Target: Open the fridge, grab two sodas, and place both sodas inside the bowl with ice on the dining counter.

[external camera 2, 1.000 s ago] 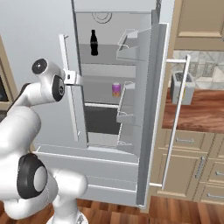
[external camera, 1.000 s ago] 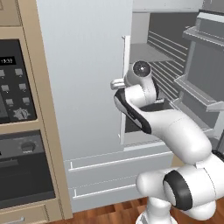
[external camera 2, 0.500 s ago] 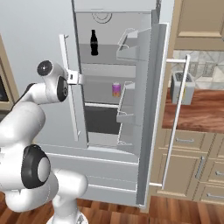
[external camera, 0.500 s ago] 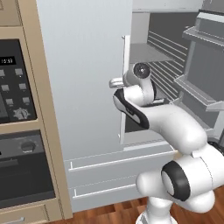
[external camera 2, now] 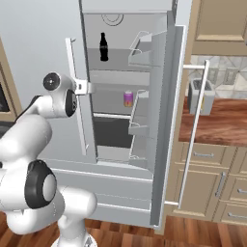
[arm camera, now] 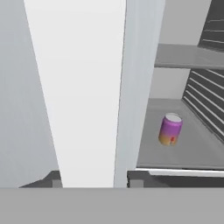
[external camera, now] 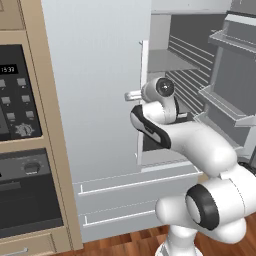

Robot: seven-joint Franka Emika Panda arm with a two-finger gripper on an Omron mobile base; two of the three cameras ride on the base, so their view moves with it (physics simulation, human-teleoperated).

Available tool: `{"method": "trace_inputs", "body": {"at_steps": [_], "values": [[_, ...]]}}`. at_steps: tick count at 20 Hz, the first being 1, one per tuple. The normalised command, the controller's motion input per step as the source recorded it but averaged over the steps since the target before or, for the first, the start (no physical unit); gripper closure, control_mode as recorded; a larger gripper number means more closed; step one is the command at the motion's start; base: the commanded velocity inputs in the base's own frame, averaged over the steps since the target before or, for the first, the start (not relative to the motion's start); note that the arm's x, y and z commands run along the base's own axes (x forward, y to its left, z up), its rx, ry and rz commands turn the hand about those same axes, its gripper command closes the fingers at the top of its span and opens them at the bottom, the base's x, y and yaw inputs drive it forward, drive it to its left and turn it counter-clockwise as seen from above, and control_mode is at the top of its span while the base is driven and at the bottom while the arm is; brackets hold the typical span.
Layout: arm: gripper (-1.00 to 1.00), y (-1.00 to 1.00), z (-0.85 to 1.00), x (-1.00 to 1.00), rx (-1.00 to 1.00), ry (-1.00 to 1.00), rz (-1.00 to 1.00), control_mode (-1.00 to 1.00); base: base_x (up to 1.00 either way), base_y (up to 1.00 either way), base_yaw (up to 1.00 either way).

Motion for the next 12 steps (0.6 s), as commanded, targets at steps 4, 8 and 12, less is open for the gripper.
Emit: {"method": "trace_inputs", "body": {"at_steps": [4, 8, 12], "values": [[1.0, 0.55, 0.0, -0.34, 0.0, 0.01, 0.07, -1.0, 0.0, 0.0, 0.0], [1.0, 0.77, 0.0, -0.63, 0.0, 0.02, 0.06, -1.0, 0.0, 0.0, 0.0], [1.0, 0.89, 0.0, -0.77, 0.0, 0.0, 0.06, -1.0, 0.0, 0.0, 0.0]]}}
